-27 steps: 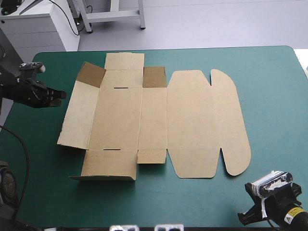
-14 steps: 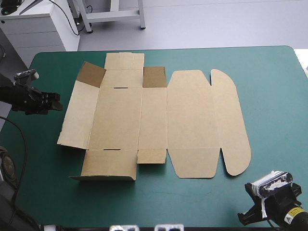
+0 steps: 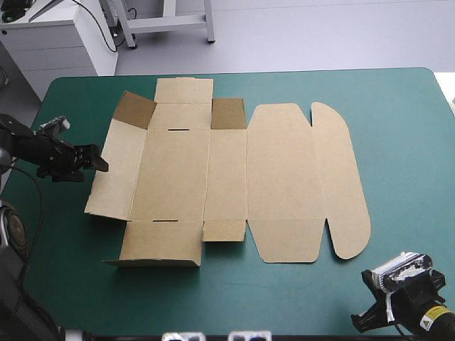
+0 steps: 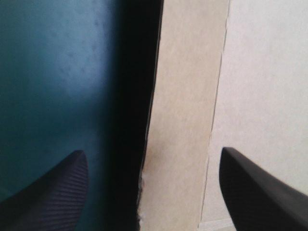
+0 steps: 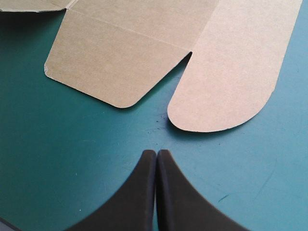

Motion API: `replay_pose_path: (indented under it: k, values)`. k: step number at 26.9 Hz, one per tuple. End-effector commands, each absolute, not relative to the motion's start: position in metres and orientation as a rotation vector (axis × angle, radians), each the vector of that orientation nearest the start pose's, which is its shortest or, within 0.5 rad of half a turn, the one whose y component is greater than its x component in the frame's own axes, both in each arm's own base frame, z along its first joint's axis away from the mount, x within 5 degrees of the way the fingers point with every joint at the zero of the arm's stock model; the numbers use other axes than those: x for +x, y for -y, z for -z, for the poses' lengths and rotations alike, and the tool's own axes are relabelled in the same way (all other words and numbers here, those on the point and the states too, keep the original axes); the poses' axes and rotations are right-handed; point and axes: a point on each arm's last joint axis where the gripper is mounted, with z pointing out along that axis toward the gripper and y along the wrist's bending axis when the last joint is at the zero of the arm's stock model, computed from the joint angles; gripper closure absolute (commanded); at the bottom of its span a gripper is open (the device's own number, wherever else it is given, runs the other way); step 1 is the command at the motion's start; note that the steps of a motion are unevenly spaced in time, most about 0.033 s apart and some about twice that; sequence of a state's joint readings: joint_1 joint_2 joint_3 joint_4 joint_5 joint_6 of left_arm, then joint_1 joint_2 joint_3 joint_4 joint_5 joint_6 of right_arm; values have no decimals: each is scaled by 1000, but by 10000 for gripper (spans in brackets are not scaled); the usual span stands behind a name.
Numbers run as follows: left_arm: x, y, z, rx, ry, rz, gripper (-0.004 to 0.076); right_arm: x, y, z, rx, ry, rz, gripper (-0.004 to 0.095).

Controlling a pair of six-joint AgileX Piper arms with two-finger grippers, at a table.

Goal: Fold the box

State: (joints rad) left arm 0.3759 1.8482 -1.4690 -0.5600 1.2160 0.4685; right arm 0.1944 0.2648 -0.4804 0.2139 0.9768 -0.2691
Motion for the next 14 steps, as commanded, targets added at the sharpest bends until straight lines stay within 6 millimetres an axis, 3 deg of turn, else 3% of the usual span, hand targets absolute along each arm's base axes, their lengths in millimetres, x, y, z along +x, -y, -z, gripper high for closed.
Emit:
replay_pose_path:
  k: [1,9,14]
  values:
    - [347,-83,-263,-79,-2804,771,182,41,-24,-285,-457,-2113,-223,928]
    - [339,-71,-244,-43,-2758,954,184,41,-24,-285,-457,-2113,-223,928]
    - [341,-68,-243,-49,-2725,1004,300,41,-24,-285,-457,-2113,-223,928]
